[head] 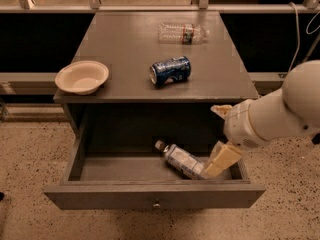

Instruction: Pick blue plastic bottle from top drawer and place on counter

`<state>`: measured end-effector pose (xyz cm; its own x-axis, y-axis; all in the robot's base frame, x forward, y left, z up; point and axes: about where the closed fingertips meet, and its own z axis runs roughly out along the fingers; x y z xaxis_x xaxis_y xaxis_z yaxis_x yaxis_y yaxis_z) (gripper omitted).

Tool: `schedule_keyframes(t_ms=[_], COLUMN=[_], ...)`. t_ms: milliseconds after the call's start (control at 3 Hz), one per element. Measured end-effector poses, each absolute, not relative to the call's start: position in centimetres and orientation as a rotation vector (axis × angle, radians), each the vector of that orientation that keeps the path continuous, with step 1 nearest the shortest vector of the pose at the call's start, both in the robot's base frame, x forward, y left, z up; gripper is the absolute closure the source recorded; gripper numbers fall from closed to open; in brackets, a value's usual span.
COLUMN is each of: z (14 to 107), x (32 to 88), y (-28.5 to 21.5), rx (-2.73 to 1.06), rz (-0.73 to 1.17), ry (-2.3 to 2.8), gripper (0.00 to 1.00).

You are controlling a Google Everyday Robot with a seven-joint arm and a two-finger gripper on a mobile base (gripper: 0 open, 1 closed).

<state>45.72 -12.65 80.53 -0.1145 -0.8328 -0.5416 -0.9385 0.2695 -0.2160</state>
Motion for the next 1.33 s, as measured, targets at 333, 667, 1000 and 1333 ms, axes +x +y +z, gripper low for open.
schedule_keyframes(t_ms=[333, 667, 1000, 1333], z=[75.6, 72.0, 69.1, 67.0], x=[48.1, 50.5, 52.9, 53.6], y=[-11.4, -10.6, -9.6, -8.7], rx=[-1.555, -1.499, -1.451, -1.437], rz=[0.204, 0.186, 0.216, 0.261], ry=[1.953, 1.955, 1.973, 1.992], gripper=[0.0, 0.0, 0.06, 0.06])
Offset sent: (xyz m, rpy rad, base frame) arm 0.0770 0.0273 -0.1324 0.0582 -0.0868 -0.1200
